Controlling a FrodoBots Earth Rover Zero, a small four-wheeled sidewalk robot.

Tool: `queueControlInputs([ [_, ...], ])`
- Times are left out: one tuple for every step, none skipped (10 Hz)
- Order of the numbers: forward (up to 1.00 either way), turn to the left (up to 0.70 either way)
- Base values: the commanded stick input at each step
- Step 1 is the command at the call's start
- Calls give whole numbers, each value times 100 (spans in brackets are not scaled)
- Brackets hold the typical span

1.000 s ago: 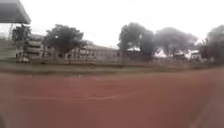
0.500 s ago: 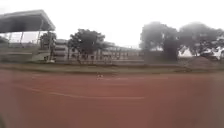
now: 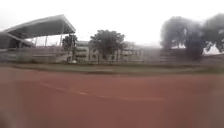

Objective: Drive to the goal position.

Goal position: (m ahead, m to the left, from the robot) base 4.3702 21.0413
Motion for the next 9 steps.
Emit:
queueControlInputs([
  [0,100],
  [0,100],
  [0,100],
  [0,100],
  [0,100],
  [0,100],
  [0,100],
  [0,100],
  [0,100],
])
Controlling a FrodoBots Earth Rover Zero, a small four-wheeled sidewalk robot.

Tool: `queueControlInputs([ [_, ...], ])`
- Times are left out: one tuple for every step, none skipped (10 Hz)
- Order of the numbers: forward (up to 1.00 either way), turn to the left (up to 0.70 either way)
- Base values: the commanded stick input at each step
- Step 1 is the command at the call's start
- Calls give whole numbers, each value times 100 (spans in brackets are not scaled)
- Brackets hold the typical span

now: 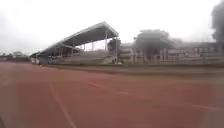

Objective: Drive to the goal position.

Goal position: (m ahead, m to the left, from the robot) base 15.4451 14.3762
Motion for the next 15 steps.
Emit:
queueControlInputs([
  [0,100],
  [0,100],
  [0,100],
  [0,100],
  [0,100],
  [0,100],
  [0,100],
  [0,100],
  [0,100],
  [0,100],
  [100,0],
  [100,0],
  [100,0],
  [100,0],
  [100,0],
])
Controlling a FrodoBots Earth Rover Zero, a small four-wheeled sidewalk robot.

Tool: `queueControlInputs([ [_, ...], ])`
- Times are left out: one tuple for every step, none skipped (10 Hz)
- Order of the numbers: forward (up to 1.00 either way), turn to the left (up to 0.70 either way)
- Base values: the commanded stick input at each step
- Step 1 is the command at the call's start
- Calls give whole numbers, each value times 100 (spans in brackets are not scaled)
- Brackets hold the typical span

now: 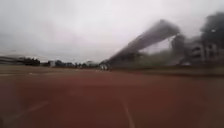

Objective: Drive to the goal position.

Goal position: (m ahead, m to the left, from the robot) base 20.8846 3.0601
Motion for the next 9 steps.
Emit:
queueControlInputs([
  [100,0],
  [100,0],
  [100,0],
  [100,0],
  [100,0],
  [100,0],
  [100,0],
  [100,0],
  [100,0],
])
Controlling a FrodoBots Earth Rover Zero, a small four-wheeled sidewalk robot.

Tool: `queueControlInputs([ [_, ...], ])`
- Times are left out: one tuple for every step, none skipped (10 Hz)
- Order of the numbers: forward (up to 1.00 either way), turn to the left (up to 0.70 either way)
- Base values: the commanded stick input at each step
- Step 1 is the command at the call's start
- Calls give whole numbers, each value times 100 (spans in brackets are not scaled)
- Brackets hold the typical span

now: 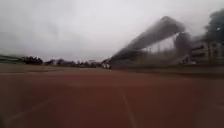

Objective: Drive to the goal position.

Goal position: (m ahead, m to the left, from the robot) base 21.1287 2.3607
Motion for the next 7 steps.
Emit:
queueControlInputs([
  [100,0],
  [100,0],
  [100,0],
  [100,0],
  [100,-34],
  [100,-34],
  [100,-34],
])
